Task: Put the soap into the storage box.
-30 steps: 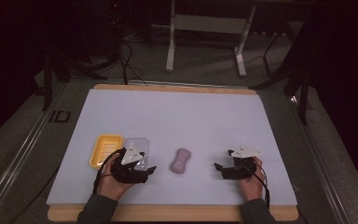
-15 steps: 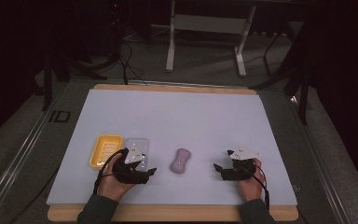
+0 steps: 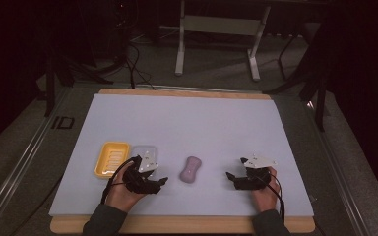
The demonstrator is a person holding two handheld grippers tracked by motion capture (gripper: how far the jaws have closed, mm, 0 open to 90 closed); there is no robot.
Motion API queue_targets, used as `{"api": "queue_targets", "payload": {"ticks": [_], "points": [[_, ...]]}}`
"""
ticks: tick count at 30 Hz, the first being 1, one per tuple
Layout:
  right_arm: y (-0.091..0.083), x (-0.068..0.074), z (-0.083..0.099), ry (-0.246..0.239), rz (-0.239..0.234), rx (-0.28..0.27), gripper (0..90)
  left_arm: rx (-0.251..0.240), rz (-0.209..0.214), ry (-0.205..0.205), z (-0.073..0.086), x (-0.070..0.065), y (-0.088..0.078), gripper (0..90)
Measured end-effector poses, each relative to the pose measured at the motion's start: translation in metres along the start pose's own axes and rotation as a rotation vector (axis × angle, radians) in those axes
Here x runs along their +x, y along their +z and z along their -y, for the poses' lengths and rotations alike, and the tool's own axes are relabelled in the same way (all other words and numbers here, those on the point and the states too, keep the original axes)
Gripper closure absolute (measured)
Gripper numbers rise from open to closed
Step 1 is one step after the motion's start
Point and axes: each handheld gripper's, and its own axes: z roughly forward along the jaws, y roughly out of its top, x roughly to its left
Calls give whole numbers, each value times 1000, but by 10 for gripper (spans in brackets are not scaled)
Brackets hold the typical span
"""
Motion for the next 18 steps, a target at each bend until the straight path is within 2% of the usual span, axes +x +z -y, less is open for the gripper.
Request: {"api": "queue_targets", "payload": {"ticks": [8,13,18], "points": [[0,0,0,3,-3,-1,183,25,19,30,-9,0,2,354],[0,0,0,-3,-6,-1,183,29,49,30,-16,-1,5,354],[1,1,0,-12,-3,8,183,37,56,37,-23,-1,10,352]]}}
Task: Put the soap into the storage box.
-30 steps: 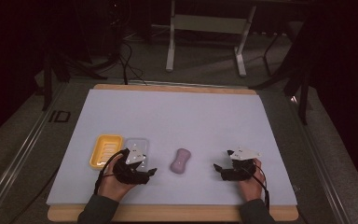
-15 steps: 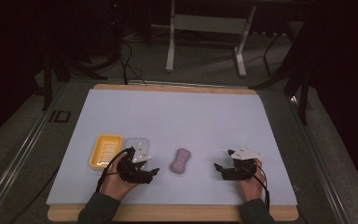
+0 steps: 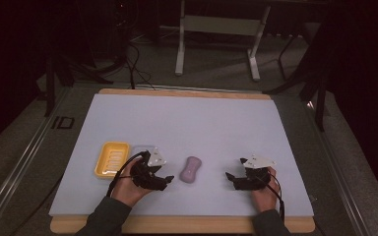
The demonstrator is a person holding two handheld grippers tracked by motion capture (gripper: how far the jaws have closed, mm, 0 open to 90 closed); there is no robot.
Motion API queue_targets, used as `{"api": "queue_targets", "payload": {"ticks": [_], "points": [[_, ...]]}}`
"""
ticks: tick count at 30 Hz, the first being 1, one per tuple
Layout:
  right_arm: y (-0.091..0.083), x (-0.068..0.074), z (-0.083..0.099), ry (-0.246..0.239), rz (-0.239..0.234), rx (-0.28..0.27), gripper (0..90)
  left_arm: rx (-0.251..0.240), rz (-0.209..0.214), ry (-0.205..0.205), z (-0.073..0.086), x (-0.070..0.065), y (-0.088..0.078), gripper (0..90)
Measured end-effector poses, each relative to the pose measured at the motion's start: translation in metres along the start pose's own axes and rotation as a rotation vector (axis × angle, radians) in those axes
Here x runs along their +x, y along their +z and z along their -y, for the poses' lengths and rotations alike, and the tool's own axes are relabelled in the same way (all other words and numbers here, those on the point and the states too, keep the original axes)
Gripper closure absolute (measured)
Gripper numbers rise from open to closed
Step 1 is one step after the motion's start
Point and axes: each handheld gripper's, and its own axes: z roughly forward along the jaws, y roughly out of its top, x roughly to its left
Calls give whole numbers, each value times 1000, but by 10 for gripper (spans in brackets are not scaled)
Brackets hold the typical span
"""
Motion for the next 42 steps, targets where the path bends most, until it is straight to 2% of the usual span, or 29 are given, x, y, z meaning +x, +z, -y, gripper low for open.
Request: {"api": "queue_targets", "payload": {"ticks": [12,23,30,38,42], "points": [[-1,0,0,6,-1,-10,183,18,8,14,-20,0,2,349],[0,1,0,2,1,-8,182,31,33,-10,-34,5,8,351],[-1,1,0,2,-2,-7,182,47,50,-1,-44,3,15,351],[-1,1,0,-4,-2,-8,182,51,74,-29,-52,-1,23,345],[-1,1,0,-6,-3,-9,182,64,80,-27,-54,-2,30,336]]}}
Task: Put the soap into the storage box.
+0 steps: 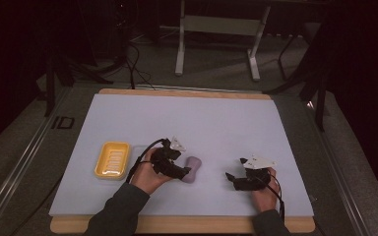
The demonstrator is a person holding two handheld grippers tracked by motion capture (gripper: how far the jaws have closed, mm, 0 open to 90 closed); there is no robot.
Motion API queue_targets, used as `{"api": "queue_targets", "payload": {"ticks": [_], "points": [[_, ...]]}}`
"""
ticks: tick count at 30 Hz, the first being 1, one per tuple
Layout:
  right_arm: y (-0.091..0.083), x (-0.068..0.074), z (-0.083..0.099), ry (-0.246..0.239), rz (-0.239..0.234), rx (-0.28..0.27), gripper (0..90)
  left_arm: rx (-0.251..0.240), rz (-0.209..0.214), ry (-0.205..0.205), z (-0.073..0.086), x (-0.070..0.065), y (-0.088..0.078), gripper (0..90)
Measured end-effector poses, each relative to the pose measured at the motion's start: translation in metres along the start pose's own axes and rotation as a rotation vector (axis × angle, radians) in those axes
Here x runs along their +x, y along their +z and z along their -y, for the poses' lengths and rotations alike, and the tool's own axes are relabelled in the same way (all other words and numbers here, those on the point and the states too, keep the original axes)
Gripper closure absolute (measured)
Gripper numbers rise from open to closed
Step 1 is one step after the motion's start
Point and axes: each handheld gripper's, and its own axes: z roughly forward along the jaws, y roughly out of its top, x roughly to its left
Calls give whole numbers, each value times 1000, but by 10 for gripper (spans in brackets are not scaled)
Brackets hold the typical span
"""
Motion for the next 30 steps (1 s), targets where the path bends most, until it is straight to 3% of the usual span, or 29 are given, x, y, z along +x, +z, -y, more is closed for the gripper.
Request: {"api": "queue_targets", "payload": {"ticks": [10,16,23,30], "points": [[0,0,0,-1,-1,1,182,37,-7,3,-5,-3,14,322],[0,0,0,-3,-1,1,182,37,0,11,-9,-5,22,234],[0,0,0,-6,-1,0,182,95,-5,8,-12,-6,36,181],[0,0,0,-8,-1,2,182,119,-24,-13,-15,-7,46,95]]}}
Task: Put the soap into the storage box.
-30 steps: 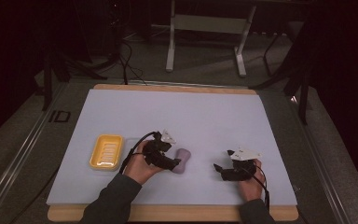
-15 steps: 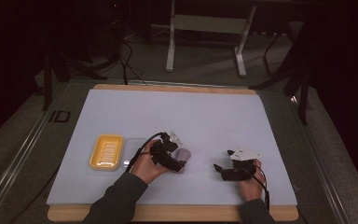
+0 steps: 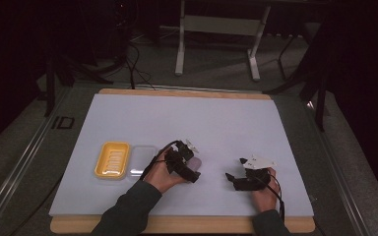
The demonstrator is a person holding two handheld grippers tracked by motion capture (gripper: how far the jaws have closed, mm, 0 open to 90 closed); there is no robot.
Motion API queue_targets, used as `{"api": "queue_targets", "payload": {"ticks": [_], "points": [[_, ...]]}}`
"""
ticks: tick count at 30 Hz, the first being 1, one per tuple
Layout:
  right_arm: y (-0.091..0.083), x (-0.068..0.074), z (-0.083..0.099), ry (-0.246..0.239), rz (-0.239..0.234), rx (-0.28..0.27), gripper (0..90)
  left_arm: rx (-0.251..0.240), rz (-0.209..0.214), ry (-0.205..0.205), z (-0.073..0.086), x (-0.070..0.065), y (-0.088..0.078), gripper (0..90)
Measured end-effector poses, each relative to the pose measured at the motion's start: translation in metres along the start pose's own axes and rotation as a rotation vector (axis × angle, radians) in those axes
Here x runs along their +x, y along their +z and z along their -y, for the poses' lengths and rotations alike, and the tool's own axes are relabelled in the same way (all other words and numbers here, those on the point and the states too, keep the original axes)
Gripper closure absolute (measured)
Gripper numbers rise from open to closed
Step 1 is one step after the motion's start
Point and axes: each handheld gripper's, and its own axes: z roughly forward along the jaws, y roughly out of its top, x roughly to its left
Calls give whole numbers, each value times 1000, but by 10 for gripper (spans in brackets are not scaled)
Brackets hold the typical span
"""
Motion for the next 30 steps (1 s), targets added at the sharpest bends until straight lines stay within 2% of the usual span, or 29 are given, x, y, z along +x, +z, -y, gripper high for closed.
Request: {"api": "queue_targets", "payload": {"ticks": [2,7,9,11,15,19,25,30], "points": [[0,0,0,0,0,0,182,0,-3,-3,-1,-1,2,70],[0,0,0,1,-1,1,182,17,5,1,-2,-1,7,72],[0,0,0,1,-1,1,182,18,0,1,-2,-2,9,116],[0,0,0,-1,0,1,182,22,-7,-6,-2,-1,11,135],[1,0,0,-4,0,6,182,28,0,-56,-3,1,16,154],[1,0,0,-2,-1,6,182,54,0,-54,-3,1,21,164],[1,0,0,-5,-3,9,182,48,-3,-67,-3,1,22,332],[1,0,0,-6,-3,11,182,71,-17,-42,-5,1,20,411]]}}
